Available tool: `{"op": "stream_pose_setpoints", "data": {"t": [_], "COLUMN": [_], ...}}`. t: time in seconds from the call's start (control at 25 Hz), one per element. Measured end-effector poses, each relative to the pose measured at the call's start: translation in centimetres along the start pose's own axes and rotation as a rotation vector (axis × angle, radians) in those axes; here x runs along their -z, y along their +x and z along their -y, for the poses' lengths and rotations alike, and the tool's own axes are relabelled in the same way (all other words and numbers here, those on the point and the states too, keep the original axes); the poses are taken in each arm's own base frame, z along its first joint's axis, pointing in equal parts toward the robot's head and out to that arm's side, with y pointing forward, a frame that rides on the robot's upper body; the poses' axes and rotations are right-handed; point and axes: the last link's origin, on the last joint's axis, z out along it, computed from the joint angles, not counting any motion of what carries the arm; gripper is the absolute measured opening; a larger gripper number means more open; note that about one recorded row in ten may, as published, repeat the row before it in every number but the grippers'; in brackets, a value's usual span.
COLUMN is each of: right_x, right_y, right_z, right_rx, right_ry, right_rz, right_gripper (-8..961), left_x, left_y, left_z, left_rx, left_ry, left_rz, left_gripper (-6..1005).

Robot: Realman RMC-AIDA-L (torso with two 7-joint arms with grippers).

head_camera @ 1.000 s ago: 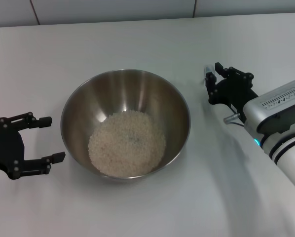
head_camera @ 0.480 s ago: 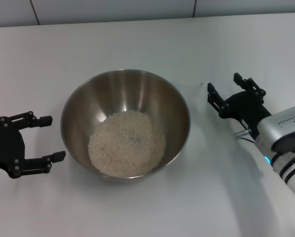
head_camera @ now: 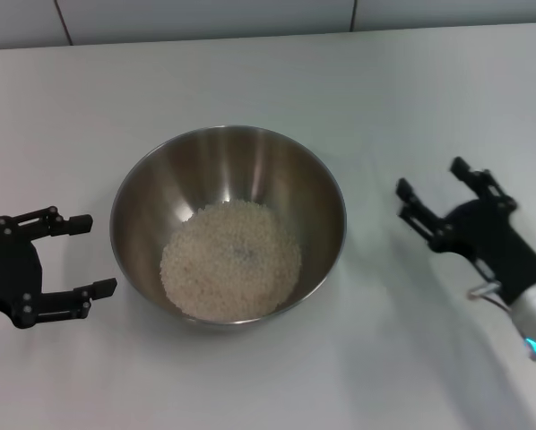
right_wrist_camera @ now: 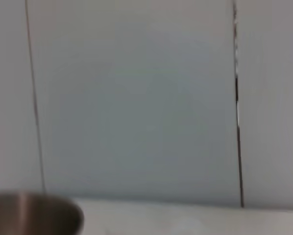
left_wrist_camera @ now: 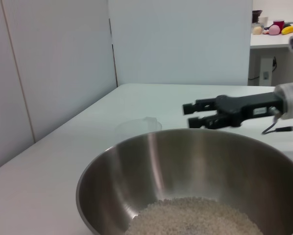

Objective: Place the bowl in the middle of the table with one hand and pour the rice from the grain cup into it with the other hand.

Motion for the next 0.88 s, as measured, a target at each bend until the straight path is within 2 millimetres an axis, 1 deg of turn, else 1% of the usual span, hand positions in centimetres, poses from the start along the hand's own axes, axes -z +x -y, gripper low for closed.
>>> {"op": "stream_pose_setpoints", "data": {"t": [0.08, 0.16, 0.24, 0.28, 0.36, 0.44, 0.52, 0.76, 0.88], "right_x": [1.7, 3.5, 4.7, 5.0, 4.9, 4.0, 2.5, -2.7, -4.6], "right_y": [-0.7, -2.0, -3.5, -4.3, -5.8, -7.1, -8.1, -10.2, -11.2], "right_z": [0.9, 2.3, 3.5, 4.4, 5.9, 6.7, 7.0, 6.1, 5.7], "right_rx": [-0.020, -0.027, -0.058, -0.071, -0.083, -0.059, -0.009, 0.163, 0.182], "right_ry": [-0.022, -0.067, -0.165, -0.227, -0.349, -0.451, -0.543, -0.761, -0.828], "right_rz": [0.064, 0.149, 0.217, 0.234, 0.231, 0.200, 0.153, -0.077, -0.171], "right_gripper": [819, 820, 820, 820, 820, 820, 820, 819, 819], "left_x": [0.0, 0.1, 0.1, 0.1, 0.1, 0.0, 0.0, 0.0, 0.1], "left_y": [0.0, -0.1, -0.1, -0.1, 0.0, 0.0, 0.0, 0.1, 0.1], "left_z": [0.0, -0.1, -0.1, -0.1, 0.0, 0.0, 0.0, 0.0, 0.0], "left_rx": [0.000, 0.002, 0.002, 0.002, -0.001, -0.002, -0.002, 0.002, 0.008], "left_ry": [0.000, 0.001, 0.001, 0.001, 0.001, 0.001, 0.001, 0.000, -0.001], "left_rz": [0.000, 0.001, 0.001, 0.000, 0.000, 0.000, 0.000, 0.000, 0.001], "left_gripper": [814, 814, 814, 814, 814, 814, 815, 815, 815]}}
